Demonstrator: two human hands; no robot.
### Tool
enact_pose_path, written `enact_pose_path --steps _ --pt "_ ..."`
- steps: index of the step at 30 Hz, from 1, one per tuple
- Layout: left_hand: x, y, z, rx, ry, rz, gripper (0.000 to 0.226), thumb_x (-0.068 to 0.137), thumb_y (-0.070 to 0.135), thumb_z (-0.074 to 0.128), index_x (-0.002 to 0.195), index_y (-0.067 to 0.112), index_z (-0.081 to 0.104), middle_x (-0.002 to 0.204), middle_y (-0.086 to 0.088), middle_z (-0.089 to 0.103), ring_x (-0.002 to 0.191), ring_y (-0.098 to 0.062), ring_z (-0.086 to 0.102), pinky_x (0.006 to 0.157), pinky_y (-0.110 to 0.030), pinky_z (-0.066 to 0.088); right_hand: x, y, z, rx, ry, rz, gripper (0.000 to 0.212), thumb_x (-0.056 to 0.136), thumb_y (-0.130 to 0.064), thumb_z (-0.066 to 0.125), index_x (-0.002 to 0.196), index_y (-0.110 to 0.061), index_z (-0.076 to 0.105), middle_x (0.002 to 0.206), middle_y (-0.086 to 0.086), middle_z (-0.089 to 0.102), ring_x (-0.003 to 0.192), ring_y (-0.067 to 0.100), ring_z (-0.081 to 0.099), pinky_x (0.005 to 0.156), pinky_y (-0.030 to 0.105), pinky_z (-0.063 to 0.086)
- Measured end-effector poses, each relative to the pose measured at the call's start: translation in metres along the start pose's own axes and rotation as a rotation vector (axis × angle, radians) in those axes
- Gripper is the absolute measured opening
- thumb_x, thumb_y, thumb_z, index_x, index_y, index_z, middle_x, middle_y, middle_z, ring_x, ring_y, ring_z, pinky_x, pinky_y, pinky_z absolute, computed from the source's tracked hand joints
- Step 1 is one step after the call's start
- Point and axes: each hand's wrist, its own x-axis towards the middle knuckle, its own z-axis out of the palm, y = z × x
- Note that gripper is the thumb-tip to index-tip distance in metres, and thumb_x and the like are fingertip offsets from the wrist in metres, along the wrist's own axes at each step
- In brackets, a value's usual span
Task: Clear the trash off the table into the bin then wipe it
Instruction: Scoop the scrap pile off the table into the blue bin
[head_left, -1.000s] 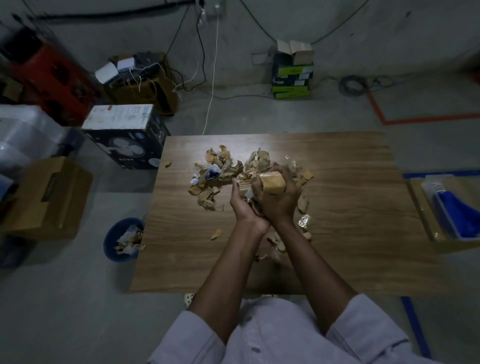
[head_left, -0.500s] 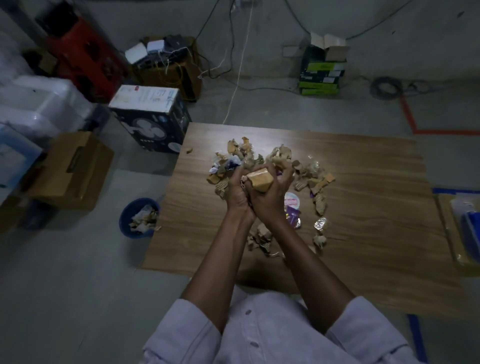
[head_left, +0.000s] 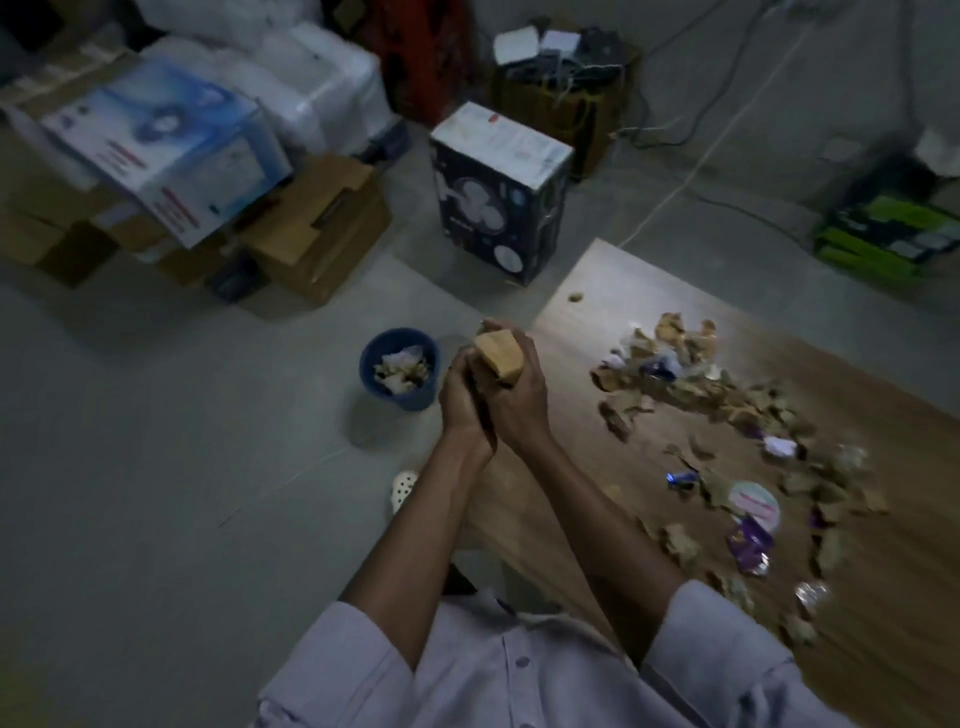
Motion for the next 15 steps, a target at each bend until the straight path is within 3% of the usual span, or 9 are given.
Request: enact_pose_path --steps 3,7,11,15 --pt "0.044 0.052 -0.046 -0.026 0.067 -0.004 0.031 0.103 0.034 0.047 0.105 0.012 0.069 0.101 -0.01 0.071 0.092 -0.023 0.067 0.082 -0.03 0.054 0.032 0.01 0.067 -0.045 -0.115 0.063 0.046 0.087 -0.03 0.07 0.13 -0.04 0.055 0.132 -0.004 0.059 0.116 0.012 0.06 0.092 0.032 0.052" --pt "0.133 0.115 -0.104 0.004 0.15 -0.052 0.033 0.101 0.036 0.052 0.114 0.012 0.07 0.112 -0.013 0.071 0.104 -0.028 0.066 0.092 -0.035 0.052 0.083 0.043 0.164 -0.046 -0.166 0.157 0.049 0.086 -0.014 0.072 0.129 -0.033 0.057 0.131 -0.002 0.06 0.115 0.011 0.059 0.09 0.016 0.046" --pt "0.248 0.155 -0.161 0.114 0.166 -0.108 0.048 0.098 0.046 0.059 0.132 0.013 0.067 0.128 -0.013 0.07 0.124 -0.029 0.063 0.106 -0.043 0.048 0.143 0.116 0.259 0.025 -0.16 0.37 0.041 0.09 -0.023 0.068 0.13 -0.02 0.057 0.125 0.005 0.066 0.111 0.018 0.066 0.094 0.039 0.056" --pt "0.393 0.158 -0.233 0.203 0.149 -0.153 0.05 0.096 0.053 0.058 0.128 0.016 0.07 0.124 -0.01 0.072 0.119 -0.027 0.066 0.107 -0.047 0.048 0.198 0.233 0.346 0.01 -0.157 0.51 0.07 0.085 -0.054 0.069 0.142 -0.017 0.054 0.13 0.002 0.067 0.118 0.017 0.065 0.103 0.044 0.054"
